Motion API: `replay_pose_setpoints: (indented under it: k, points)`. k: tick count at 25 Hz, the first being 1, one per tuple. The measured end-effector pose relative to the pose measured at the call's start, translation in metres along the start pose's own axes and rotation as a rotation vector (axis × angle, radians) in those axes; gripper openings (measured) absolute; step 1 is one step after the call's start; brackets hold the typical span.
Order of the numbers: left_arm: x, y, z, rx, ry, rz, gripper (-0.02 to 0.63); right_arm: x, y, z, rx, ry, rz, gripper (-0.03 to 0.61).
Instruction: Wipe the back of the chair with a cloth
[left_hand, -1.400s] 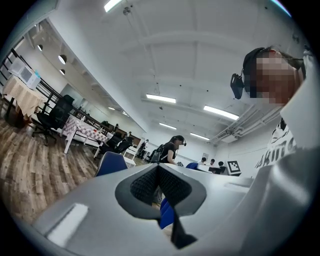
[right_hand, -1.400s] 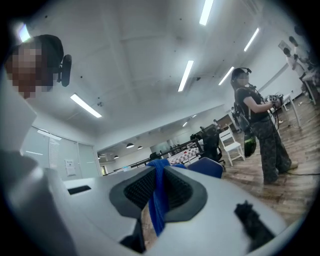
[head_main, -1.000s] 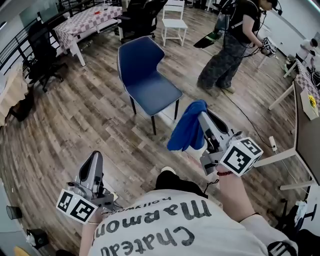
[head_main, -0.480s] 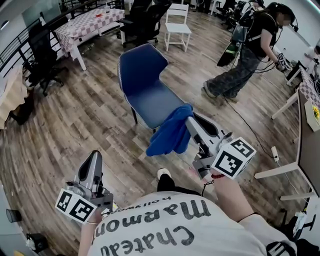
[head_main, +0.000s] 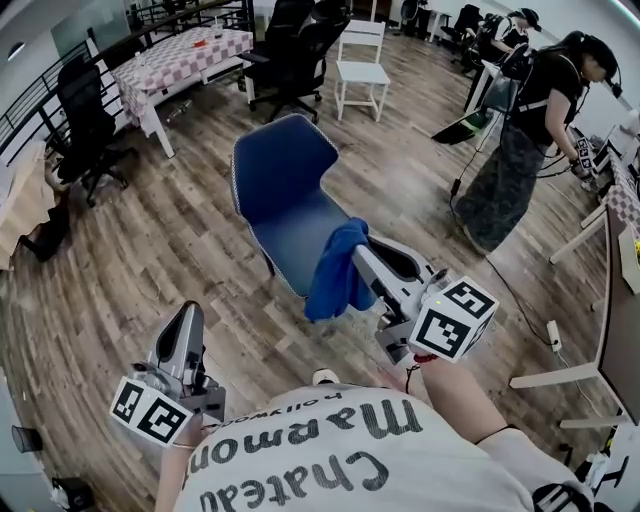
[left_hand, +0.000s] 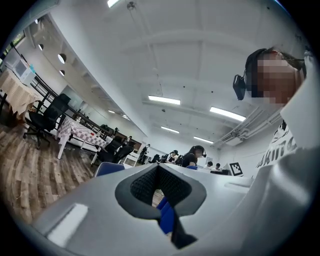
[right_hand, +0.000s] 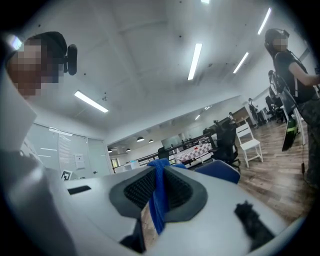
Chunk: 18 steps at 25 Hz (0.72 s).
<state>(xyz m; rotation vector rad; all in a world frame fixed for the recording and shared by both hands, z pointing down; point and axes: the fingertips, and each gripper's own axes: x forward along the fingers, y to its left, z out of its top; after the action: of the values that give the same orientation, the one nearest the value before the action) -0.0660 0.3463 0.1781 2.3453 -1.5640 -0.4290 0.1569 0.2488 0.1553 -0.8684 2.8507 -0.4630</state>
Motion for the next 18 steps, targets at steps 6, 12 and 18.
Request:
replay_pose_setpoints:
  k: [6, 12, 18]
  points:
    - [0.046, 0.012, -0.006, -0.007, -0.011, 0.012, 0.005, 0.030, -0.030, -0.001, -0.001, 0.023, 0.059, 0.055]
    - [0.084, 0.016, 0.001, -0.026, -0.032, 0.013, 0.005, 0.057, -0.051, 0.015, 0.023, 0.024, 0.097, 0.055]
    - [0.097, 0.021, -0.020, -0.024, -0.016, 0.019, 0.005, 0.068, -0.062, 0.005, 0.037, 0.009, 0.128, 0.055]
